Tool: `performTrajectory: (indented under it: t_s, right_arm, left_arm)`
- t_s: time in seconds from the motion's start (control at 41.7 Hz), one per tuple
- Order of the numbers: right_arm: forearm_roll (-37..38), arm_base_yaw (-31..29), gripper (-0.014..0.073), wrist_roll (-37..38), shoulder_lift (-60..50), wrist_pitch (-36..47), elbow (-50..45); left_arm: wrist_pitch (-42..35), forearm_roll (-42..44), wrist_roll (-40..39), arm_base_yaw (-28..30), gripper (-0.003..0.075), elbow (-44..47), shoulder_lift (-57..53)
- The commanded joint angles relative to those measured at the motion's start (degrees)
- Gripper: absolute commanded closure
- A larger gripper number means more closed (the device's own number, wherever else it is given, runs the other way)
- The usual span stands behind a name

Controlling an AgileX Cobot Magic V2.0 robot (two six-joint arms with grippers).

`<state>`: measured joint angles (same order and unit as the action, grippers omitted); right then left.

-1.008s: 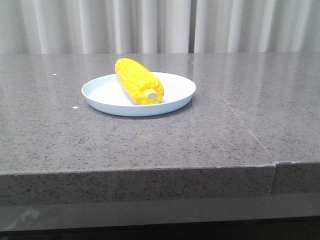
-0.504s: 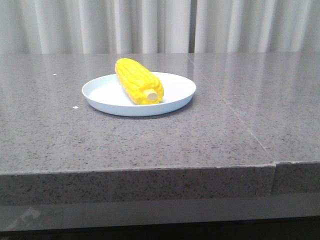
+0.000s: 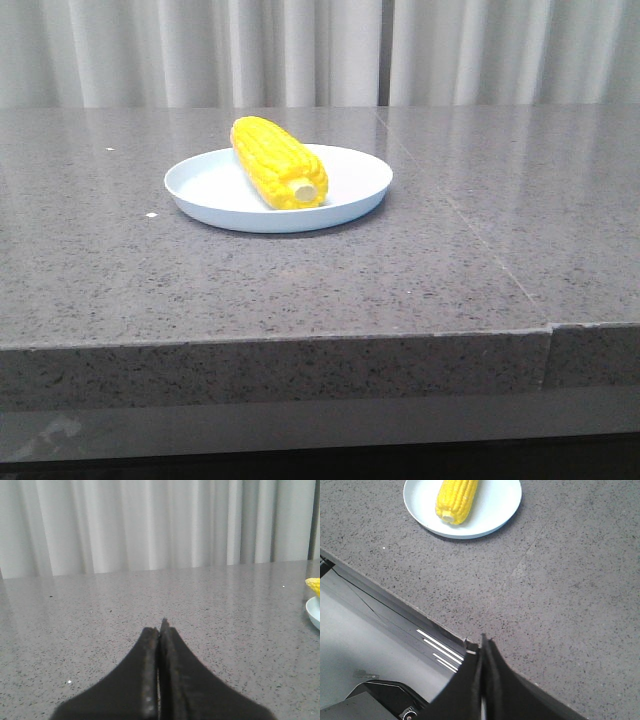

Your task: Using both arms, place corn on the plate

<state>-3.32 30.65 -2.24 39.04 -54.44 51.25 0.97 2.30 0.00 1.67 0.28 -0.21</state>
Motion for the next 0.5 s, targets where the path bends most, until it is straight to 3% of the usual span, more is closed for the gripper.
performTrajectory:
  t_s: [0.0,0.264,0.48]
  right_arm:
    - [0.5,0.0,0.0661,-0.3,0.0,3.6,1.5]
    - [0.5,-1.8,0.0661,-0.4,-2.1,4.9,-0.2]
    - [0.5,-16.1,0.0661,-0.4,-14.2,25.7,-16.7]
  left_arm:
    - [-4.6,-0.5,-0.5,-0.3,0.074,0.2,-1.1]
    - [-4.6,-0.5,-0.5,-0.3,0.0741,0.2,-1.1]
    - [-4.6,-0.5,-0.5,-0.3,0.074,0.2,-1.1]
